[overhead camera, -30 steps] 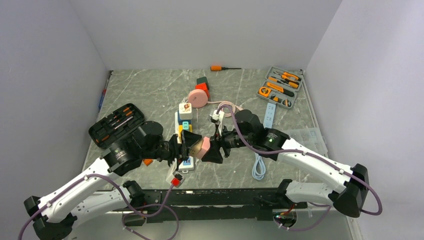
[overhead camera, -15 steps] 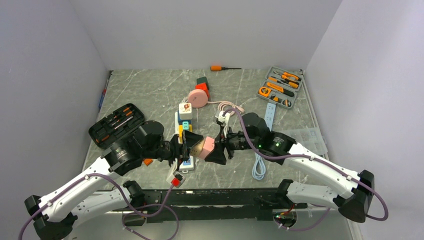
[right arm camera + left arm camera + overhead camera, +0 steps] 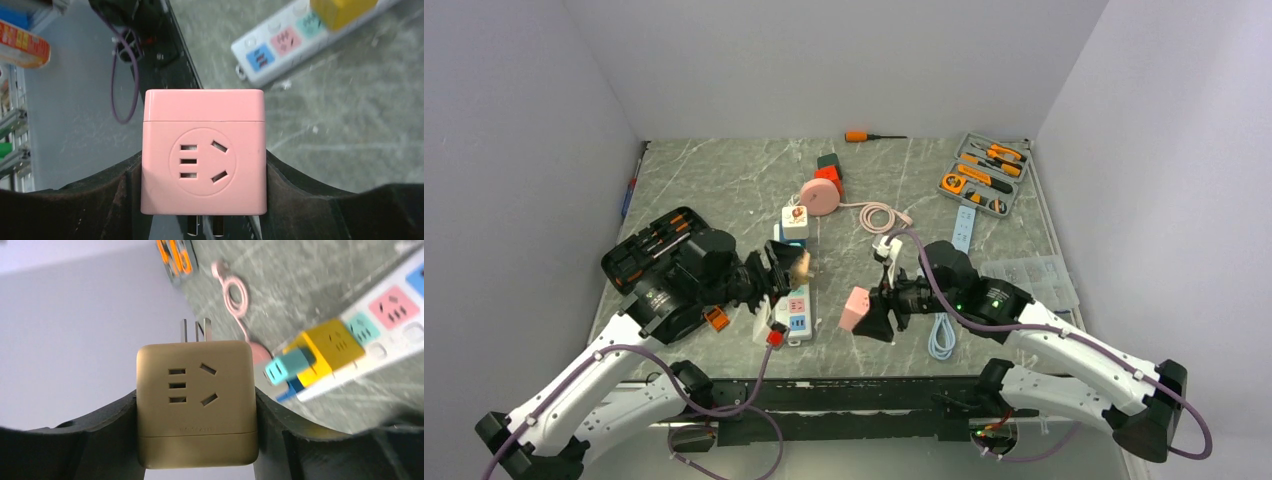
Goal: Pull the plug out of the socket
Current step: Remove the plug from the socket, then place the plug at the center of the board.
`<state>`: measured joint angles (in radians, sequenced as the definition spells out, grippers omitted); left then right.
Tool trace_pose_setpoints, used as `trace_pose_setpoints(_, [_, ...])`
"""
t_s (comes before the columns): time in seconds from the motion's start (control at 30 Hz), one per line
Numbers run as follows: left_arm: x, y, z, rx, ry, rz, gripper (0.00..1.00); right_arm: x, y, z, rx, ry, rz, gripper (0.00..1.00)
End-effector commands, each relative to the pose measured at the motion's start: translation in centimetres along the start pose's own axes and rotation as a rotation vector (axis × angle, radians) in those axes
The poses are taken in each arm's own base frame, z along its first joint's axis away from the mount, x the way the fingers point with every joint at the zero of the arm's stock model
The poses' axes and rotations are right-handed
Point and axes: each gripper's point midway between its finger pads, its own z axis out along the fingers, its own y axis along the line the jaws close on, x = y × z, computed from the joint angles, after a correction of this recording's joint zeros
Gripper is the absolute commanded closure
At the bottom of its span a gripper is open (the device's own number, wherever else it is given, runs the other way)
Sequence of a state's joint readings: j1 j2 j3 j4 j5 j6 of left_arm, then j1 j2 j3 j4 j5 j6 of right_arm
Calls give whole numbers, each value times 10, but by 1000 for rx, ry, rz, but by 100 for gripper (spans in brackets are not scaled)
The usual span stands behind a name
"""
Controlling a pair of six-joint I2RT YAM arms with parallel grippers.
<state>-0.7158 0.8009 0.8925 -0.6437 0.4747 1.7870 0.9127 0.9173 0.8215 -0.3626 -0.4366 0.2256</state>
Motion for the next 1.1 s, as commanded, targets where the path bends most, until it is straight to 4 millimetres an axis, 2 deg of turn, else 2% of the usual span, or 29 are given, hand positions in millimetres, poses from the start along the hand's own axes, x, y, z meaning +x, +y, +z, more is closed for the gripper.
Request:
trace_pose_setpoints(0.0, [39,-11,-23,37,205,-36,100,25,9,-15,-13,74,69,100])
trace_pose_setpoints(0.1, [45,-14,-29,25,226,-52,100,24,8,-17,-3,64,74,100])
trace_pose_setpoints(0.17, [45,-14,-30,18,229,-54,100,22,1,-17,42,51,81,100])
trace_pose_setpoints(0.23, [45,-13,-30,6,225,-59,100,20,-19,-16,158,34,104,100])
trace_pose_setpoints(0.43, [47,-1,-26,-49,210,-132,100,27,-104,-16,625,27,228,100])
trace_pose_setpoints(0.53, [46,-4,-22,-26,195,-188,100,38,-139,-16,804,32,313,100])
trace_pose_setpoints(0.63, [37,-21,-9,48,154,-140,100,54,-173,-15,935,35,410,100])
trace_pose_setpoints(0.77, [26,-14,9,46,106,-140,100,71,-211,-23,1077,28,487,100])
trace_pose_setpoints(0.93, [25,-3,34,103,86,-264,100,98,-246,-41,1254,64,566,100])
trace_pose_setpoints(1.07, [19,-6,47,141,53,-252,100,127,-266,-51,1343,118,680,100])
